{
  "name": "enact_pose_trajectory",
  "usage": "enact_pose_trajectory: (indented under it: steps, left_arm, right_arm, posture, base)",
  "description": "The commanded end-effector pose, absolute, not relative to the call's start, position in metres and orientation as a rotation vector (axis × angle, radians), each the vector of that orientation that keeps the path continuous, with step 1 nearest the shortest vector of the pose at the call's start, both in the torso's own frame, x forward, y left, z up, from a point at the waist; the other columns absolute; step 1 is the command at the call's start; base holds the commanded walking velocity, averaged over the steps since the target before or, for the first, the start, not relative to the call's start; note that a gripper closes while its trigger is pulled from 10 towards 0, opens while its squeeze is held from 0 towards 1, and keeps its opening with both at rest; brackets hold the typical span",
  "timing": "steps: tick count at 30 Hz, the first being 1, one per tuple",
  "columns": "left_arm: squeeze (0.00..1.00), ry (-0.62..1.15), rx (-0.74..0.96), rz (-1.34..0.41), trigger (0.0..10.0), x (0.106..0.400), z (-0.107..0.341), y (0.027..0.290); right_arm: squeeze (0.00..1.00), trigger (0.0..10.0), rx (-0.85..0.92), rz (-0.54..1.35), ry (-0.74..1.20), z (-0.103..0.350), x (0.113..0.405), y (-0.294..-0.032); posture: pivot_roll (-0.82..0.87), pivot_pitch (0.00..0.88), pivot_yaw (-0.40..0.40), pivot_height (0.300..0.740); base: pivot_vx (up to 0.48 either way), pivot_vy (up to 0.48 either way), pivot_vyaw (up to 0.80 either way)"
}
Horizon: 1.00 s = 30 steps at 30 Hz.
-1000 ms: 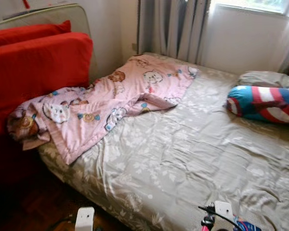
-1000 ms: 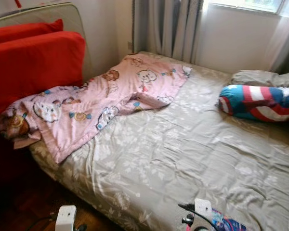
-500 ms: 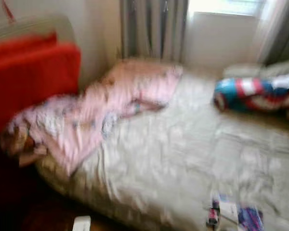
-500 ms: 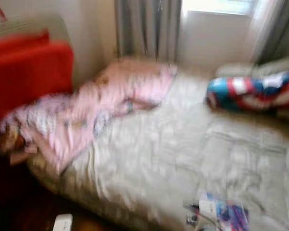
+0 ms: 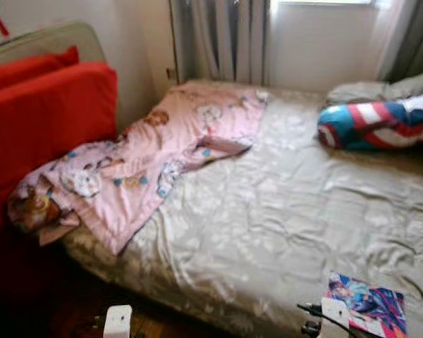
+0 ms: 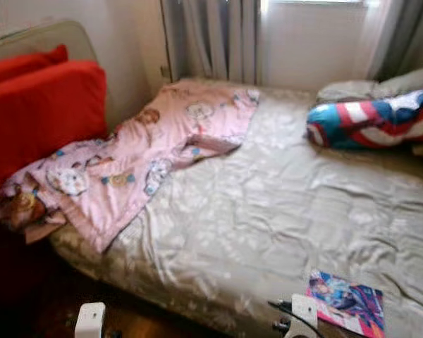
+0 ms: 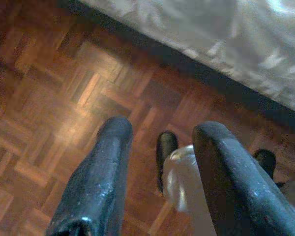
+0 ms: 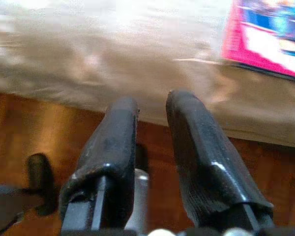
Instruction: Clean up the room
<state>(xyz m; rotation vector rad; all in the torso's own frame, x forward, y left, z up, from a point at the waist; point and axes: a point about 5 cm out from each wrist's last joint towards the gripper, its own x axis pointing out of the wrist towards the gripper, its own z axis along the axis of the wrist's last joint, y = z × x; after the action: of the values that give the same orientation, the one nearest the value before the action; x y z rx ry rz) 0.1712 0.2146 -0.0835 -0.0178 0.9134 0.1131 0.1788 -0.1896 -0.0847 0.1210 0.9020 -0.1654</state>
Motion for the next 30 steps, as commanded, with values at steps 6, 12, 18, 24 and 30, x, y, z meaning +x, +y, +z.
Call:
enact_pose_trajectory:
  steps: [6, 12, 18, 24, 30]
  left_arm:
    - [0.0, 0.93, -0.008, 0.116, 10.0, 0.1683, -0.0848, 0.2158]
    - [0.0, 0.929, -0.014, 0.119, 10.0, 0.1684, -0.085, 0.2148]
    - [0.0, 0.929, -0.017, 0.122, 10.0, 0.1684, -0.0852, 0.2139]
    - [0.0, 0.931, -0.019, 0.121, 10.0, 0.1679, -0.0855, 0.2135]
    - [0.0, 0.932, -0.017, 0.122, 10.0, 0.1679, -0.0854, 0.2139]
  right_arm:
    - [0.0, 10.0, 0.118, -0.161, 0.901, -0.0841, 0.1803, -0.1898]
    - [0.0, 10.0, 0.113, -0.156, 0.901, -0.0838, 0.1806, -0.1905]
    - [0.0, 10.0, 0.106, -0.149, 0.903, -0.084, 0.1801, -0.1904]
    - [0.0, 10.0, 0.098, -0.133, 0.902, -0.0841, 0.1809, -0.1869]
    - [0.0, 10.0, 0.099, -0.13, 0.901, -0.084, 0.1815, -0.1852]
  posture:
    - [-0.01, 0.0, 0.001, 0.74]
    - [-0.01, 0.0, -0.003, 0.74]
    - [-0.01, 0.0, -0.007, 0.74]
    - [-0.01, 0.0, -0.006, 0.74]
    - [-0.01, 0.0, -0.004, 0.74]
  base:
    - [0.0, 0.3, 0.0]
    - [0.0, 0.299, 0.0]
    - [0.0, 0.299, 0.0]
    - [0.0, 0.301, 0.0]
    - [0.0, 0.31, 0.0]
